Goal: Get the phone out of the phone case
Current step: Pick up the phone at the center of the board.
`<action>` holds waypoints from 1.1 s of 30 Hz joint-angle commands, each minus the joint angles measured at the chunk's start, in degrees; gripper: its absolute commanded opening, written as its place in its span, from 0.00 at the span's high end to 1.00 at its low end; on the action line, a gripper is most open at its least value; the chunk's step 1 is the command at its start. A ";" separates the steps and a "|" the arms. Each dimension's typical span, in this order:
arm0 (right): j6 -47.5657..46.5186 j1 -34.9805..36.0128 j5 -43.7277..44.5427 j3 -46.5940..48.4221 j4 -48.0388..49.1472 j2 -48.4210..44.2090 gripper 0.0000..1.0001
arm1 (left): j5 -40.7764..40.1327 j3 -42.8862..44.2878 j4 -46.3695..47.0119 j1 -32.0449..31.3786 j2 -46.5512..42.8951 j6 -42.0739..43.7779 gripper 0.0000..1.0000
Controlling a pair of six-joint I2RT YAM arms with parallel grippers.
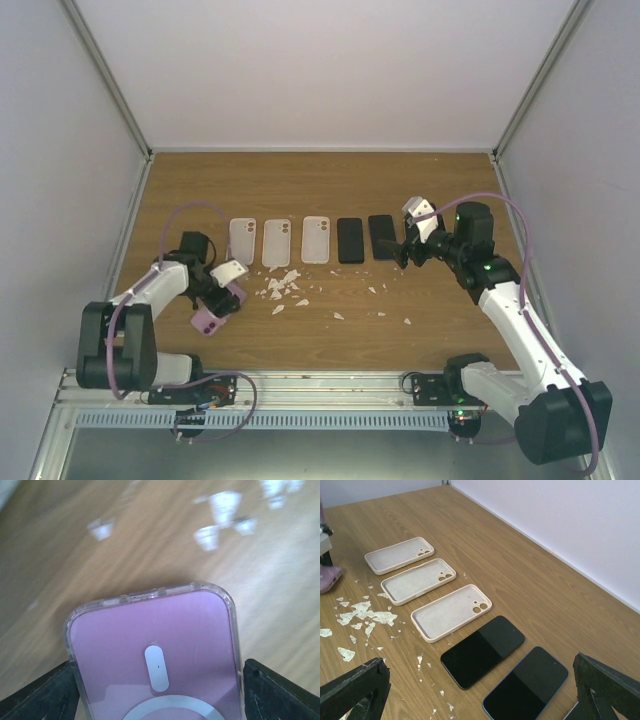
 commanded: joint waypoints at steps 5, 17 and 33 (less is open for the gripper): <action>0.64 -0.55 -0.89 -0.41 1.01 -1.05 0.00 | 1.38 0.42 1.33 -20.13 -2.32 -3.95 0.34; 0.43 -0.81 -0.41 -0.36 0.27 -1.99 0.00 | -7.52 3.74 5.95 -40.79 5.48 -11.54 0.19; 0.63 -1.10 -0.49 -0.23 0.20 -2.20 0.00 | -12.71 2.68 -5.20 -40.69 0.85 -17.51 0.01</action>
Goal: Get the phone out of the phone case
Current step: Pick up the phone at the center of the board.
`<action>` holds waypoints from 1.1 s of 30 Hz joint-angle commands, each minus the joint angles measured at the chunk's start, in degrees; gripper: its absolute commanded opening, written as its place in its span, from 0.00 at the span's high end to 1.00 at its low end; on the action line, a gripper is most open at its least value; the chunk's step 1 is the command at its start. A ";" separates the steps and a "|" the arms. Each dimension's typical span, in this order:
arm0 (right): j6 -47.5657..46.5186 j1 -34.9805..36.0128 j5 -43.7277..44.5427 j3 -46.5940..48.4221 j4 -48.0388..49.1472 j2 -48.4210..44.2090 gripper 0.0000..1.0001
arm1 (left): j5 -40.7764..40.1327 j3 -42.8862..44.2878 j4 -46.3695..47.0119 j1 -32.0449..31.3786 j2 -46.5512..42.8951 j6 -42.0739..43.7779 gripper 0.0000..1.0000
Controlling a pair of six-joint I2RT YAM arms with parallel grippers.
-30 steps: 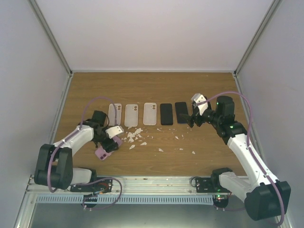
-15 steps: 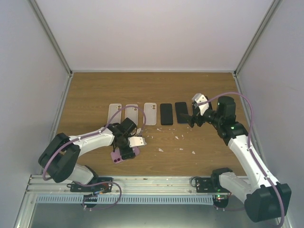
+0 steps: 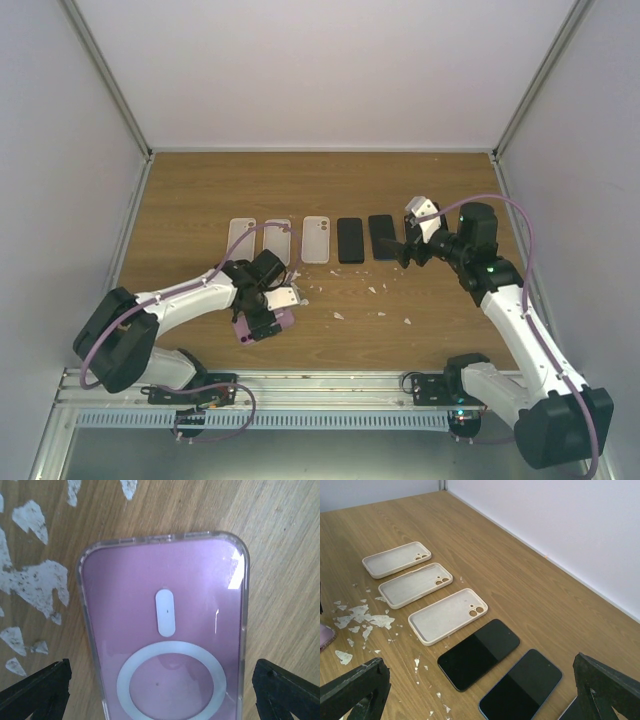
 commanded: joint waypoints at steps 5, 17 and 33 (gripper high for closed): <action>0.72 -0.56 -0.36 -0.12 0.23 -0.90 0.00 | -2.42 -1.54 -2.76 -0.13 2.63 -1.35 0.01; 0.83 -0.62 -0.83 0.38 0.03 -0.61 0.00 | -0.82 -0.24 1.52 -0.13 6.67 -2.01 0.18; -2.49 0.70 -4.65 1.91 -1.47 2.11 0.00 | 6.87 6.83 -0.98 -0.13 -0.01 -0.46 0.39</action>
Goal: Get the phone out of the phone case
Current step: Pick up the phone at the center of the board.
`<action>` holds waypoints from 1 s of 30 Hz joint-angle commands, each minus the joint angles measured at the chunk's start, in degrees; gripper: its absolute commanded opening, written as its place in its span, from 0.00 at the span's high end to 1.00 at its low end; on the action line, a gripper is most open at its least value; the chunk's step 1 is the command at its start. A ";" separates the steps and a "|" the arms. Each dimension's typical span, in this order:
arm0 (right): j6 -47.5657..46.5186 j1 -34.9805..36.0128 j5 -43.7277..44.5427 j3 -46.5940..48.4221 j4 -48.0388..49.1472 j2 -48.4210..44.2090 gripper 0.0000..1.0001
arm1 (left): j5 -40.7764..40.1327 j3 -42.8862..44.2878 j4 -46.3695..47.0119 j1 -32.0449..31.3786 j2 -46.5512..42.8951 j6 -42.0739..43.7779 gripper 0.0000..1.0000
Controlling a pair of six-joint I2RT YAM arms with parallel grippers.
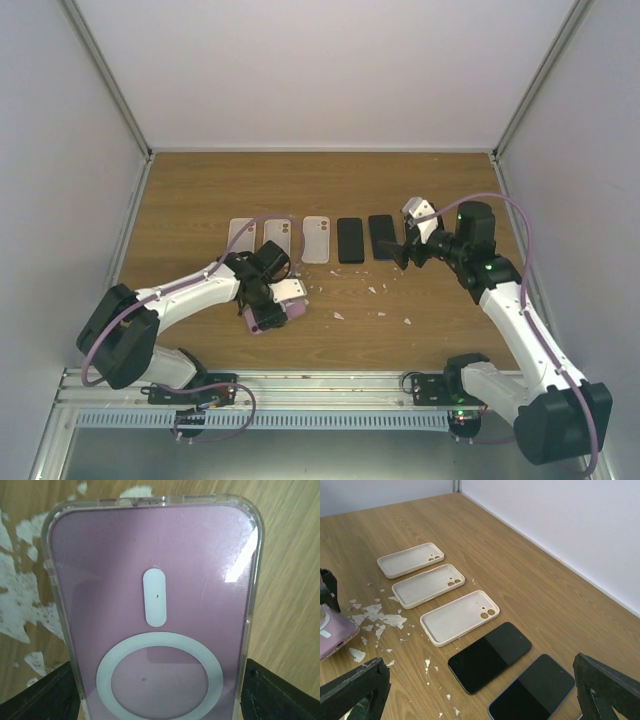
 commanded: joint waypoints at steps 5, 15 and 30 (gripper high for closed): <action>-8.75 3.97 -1.25 1.38 -4.25 1.11 0.04 | 10.09 4.94 -0.04 -0.06 -0.58 0.15 0.42; -30.01 17.39 6.03 -0.52 -14.33 1.20 0.14 | 19.57 13.21 -5.28 0.65 4.51 0.88 0.47; -40.60 38.77 20.24 -3.75 -12.58 -4.36 0.18 | 35.71 22.78 -9.52 2.35 11.88 -3.00 0.52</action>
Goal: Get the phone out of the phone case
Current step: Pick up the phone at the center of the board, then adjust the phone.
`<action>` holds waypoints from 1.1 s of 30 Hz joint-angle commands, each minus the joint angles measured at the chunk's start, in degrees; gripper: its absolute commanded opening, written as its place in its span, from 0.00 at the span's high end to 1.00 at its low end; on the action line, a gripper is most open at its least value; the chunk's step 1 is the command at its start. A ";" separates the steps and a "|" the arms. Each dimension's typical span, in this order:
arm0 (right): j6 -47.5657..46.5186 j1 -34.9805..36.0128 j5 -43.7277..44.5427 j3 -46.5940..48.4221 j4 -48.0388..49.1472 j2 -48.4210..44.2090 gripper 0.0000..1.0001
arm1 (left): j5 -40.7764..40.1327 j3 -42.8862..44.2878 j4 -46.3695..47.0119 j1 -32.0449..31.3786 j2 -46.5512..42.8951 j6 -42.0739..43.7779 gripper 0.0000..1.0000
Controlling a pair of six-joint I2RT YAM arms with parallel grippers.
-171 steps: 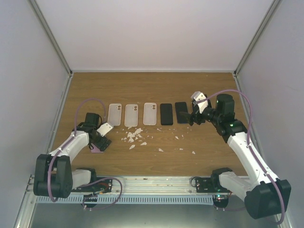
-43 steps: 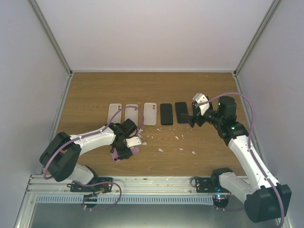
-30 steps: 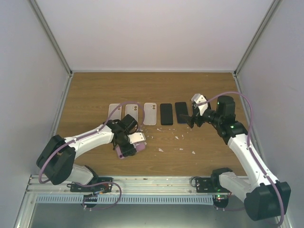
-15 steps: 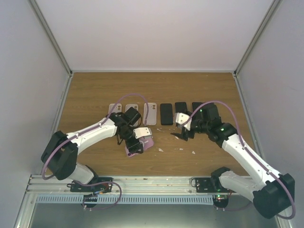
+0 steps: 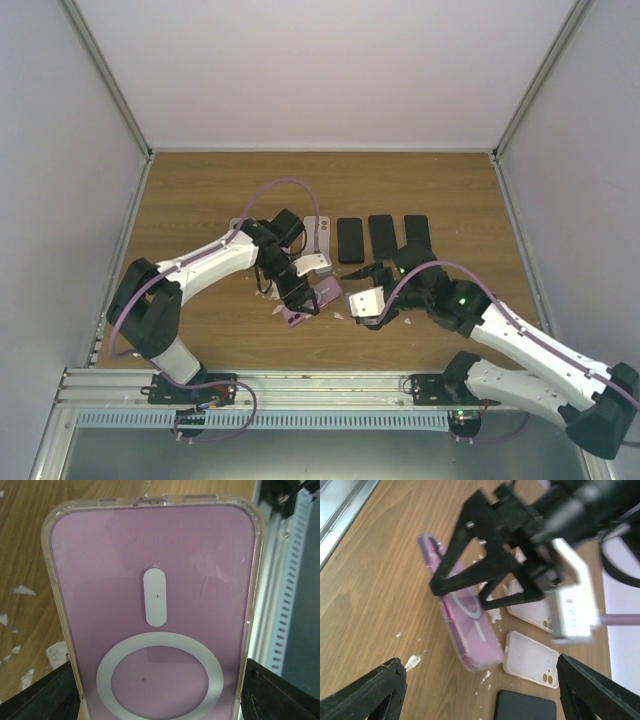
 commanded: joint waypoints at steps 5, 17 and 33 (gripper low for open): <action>-5.99 7.48 9.85 -2.13 3.04 3.55 0.18 | 11.28 4.53 -1.74 0.65 1.63 -2.27 0.53; -13.86 12.81 20.21 -4.51 10.23 9.44 0.43 | 15.60 5.88 -3.00 0.78 3.84 -4.63 0.54; -10.23 12.86 20.72 -3.52 12.29 10.09 1.00 | 20.74 6.97 -3.92 1.19 2.47 -4.73 0.45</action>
